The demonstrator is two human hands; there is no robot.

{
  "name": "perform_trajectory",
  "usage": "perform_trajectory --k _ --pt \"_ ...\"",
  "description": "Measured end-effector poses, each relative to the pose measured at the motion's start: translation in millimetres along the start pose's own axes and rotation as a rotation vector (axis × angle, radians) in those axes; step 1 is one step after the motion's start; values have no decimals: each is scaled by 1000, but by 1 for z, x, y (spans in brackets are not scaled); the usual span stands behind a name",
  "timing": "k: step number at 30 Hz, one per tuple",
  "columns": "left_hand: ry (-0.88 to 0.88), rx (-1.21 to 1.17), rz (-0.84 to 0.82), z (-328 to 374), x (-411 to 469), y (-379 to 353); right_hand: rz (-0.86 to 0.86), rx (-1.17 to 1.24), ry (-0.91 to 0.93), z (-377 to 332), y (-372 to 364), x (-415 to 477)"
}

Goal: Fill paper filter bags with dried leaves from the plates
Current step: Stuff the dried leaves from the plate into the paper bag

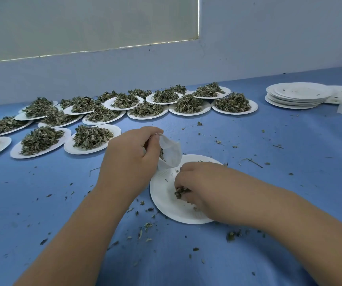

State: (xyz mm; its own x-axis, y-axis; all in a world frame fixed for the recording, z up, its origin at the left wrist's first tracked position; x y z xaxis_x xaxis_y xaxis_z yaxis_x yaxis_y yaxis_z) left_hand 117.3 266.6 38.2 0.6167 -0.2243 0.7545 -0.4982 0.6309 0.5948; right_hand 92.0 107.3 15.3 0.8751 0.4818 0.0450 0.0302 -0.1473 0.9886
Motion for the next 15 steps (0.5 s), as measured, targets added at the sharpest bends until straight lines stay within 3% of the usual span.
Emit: perform_trajectory --k 7,15 --pt "-21 -1 2 5 1 2 41 600 -101 15 34 -7" --pt "-12 -40 -5 9 -1 -4 197 1149 -9 23 40 -2"
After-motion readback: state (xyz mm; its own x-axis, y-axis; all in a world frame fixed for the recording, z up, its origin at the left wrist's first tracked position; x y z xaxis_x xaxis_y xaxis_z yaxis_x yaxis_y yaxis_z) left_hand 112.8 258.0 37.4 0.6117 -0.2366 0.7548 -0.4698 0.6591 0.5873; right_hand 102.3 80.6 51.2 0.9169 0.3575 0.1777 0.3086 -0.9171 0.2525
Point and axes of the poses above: each hand's wrist, its own x-axis towards the middle knuckle, its own y-axis out of the back of the hand, z = x × y, the point moved 2 cm from there along x, towards the middle knuckle, and after that the axes turned 11 degrees about -y, right-handed, at the moved point
